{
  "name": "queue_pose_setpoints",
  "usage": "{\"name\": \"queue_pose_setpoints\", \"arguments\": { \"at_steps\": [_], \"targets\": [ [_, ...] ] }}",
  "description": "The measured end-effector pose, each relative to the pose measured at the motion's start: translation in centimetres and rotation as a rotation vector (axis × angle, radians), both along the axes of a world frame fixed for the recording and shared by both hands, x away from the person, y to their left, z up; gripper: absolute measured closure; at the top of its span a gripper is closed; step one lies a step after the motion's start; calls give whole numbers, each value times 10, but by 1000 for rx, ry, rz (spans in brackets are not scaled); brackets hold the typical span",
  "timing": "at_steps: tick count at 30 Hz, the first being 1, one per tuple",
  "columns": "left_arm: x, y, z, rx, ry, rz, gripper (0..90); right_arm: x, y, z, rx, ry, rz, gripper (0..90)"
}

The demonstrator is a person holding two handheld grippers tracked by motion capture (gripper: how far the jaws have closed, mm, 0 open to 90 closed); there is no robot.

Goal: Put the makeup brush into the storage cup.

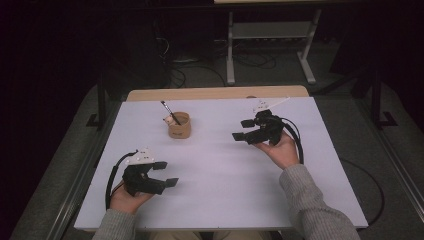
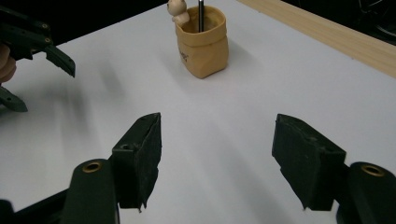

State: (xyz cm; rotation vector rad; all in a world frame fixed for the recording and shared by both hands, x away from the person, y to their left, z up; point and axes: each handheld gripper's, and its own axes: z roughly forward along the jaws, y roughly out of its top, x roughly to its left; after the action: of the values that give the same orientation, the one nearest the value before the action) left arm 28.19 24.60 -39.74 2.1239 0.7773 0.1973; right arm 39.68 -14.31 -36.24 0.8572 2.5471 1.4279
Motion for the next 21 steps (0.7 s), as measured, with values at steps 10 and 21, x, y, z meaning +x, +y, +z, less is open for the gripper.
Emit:
{"name": "queue_pose_setpoints", "arguments": {
  "at_steps": [10,21],
  "targets": [
    [0,3,0,1,-1,8,245,-10,-9,-3,6,0,-4,313],
    [0,3,0,2,-3,9,240,-17,-17,-1,5,-6,-5,311]
  ]
}}
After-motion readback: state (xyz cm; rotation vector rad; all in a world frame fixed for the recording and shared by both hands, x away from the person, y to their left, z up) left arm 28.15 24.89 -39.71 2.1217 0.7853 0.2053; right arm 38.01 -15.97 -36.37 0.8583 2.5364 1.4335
